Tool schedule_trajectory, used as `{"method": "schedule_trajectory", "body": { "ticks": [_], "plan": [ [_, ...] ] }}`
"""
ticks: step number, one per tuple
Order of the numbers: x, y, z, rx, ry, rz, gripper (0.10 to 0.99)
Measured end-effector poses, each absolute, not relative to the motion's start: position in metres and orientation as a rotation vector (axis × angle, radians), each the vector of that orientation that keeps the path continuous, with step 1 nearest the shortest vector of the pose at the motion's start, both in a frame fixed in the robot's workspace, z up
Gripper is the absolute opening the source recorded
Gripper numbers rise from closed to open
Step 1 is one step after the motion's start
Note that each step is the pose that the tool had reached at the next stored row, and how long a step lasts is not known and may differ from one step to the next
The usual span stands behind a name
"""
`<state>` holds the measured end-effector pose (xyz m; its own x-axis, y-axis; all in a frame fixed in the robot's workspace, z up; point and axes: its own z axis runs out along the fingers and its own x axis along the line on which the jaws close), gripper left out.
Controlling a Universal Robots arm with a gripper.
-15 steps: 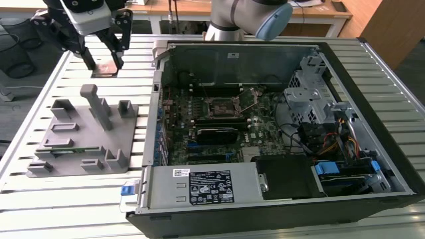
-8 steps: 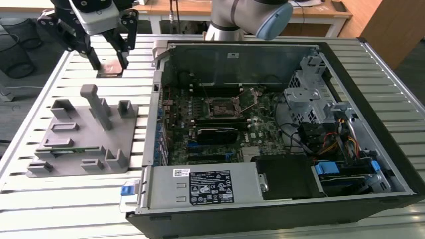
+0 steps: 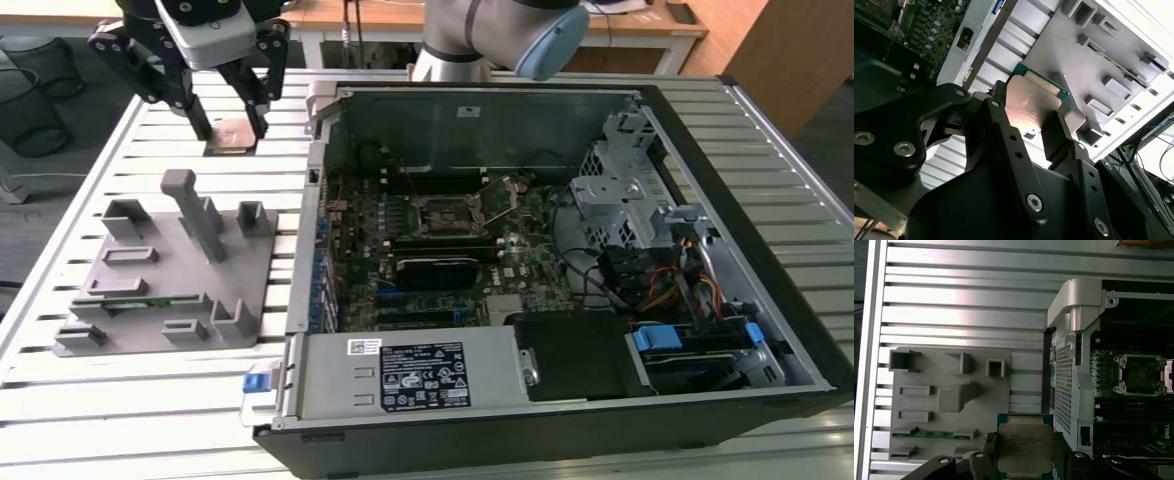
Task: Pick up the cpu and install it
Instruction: 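Pick up the cpu and move it towards the insertion slot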
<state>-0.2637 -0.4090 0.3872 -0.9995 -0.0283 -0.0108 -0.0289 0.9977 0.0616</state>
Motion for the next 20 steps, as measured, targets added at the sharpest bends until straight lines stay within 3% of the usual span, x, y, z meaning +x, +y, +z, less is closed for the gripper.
{"method": "schedule_trajectory", "body": {
  "ticks": [20],
  "plan": [
    [-0.242, -0.408, 0.387, -0.045, 3.13, 0.097, 0.525]
  ]
}}
